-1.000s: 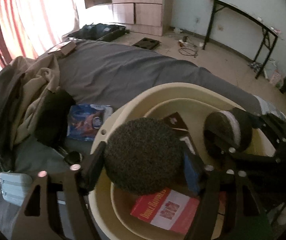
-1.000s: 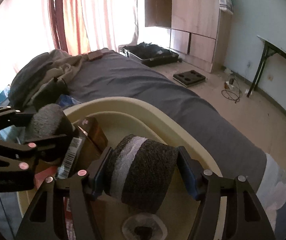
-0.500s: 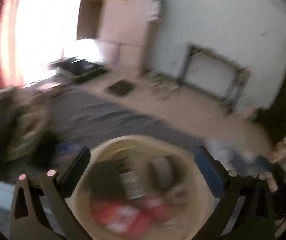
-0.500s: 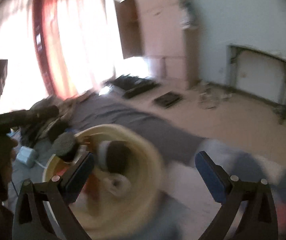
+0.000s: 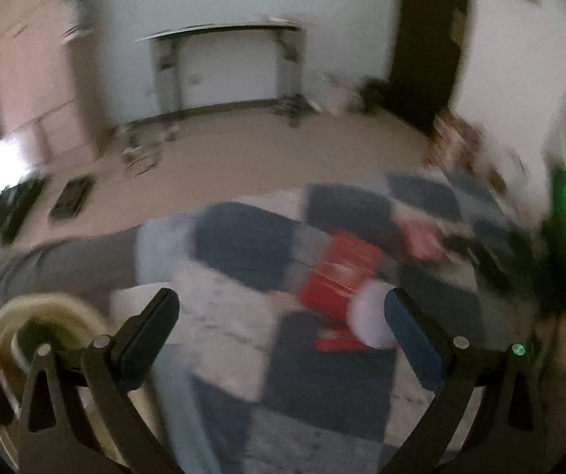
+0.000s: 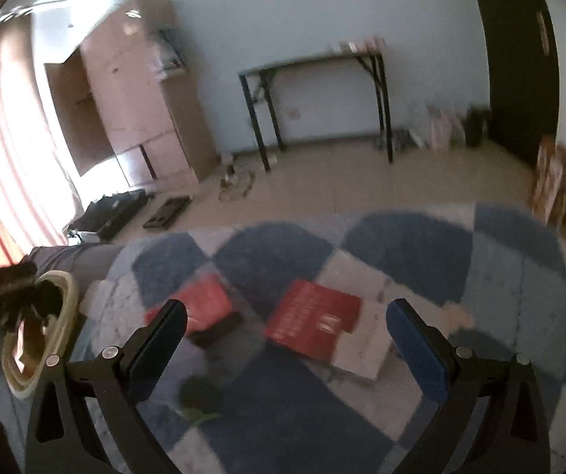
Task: Organize rigid objects
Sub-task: 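Move both tools back over the quilt toward the white ball and red box, then grasp the white ball with left tool while right tool grasps the red-white box, then carry the white ball with left tool while right tool carries the box over the basin, then open both tools over the basin and move them back toward the quilt, then grasp the red cigarette box with left tool while right tool grasps the red lighter, then carry the red box and lighter over the basin and open both tools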
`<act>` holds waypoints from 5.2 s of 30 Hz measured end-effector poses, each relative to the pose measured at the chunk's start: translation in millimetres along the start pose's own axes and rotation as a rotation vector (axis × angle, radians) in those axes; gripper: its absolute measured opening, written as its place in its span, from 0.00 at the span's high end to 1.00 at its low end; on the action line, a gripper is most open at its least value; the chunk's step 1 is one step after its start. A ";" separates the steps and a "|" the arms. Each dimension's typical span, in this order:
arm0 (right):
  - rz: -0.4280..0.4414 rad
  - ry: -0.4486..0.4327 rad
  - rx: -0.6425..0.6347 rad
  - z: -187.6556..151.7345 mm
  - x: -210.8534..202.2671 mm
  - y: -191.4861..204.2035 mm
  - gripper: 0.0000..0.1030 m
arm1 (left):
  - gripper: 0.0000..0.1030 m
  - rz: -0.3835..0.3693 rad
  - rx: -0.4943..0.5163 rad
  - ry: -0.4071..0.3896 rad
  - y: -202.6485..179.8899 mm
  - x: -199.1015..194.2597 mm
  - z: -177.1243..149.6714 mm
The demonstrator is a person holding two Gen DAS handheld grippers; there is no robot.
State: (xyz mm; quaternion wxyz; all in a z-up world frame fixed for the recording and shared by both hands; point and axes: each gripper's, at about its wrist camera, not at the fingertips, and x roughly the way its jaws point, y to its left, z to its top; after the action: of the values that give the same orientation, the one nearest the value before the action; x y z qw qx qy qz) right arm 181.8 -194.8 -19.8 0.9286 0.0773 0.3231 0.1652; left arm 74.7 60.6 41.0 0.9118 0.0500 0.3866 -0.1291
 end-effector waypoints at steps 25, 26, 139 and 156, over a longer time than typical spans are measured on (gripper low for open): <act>-0.211 0.185 -0.086 24.1 84.9 3.8 0.10 | 0.44 0.128 0.230 -0.009 -92.0 86.6 -30.3; -0.209 0.179 -0.100 24.2 85.6 5.2 0.13 | 0.45 0.114 0.222 -0.008 -89.8 85.1 -29.8; 0.264 0.211 -0.593 -53.6 50.6 89.4 0.79 | 0.38 -0.157 0.058 0.157 -7.5 117.0 2.0; 0.504 0.105 -0.656 -42.2 -15.2 145.6 0.79 | 0.40 0.158 -0.108 -0.123 139.2 -125.7 -78.2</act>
State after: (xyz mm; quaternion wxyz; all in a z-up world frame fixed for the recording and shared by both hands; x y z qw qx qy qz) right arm 106.9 -62.8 -7.5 0.8169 -0.1545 0.2714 0.4850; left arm -25.2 234.1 75.7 0.9425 0.0232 0.3312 -0.0386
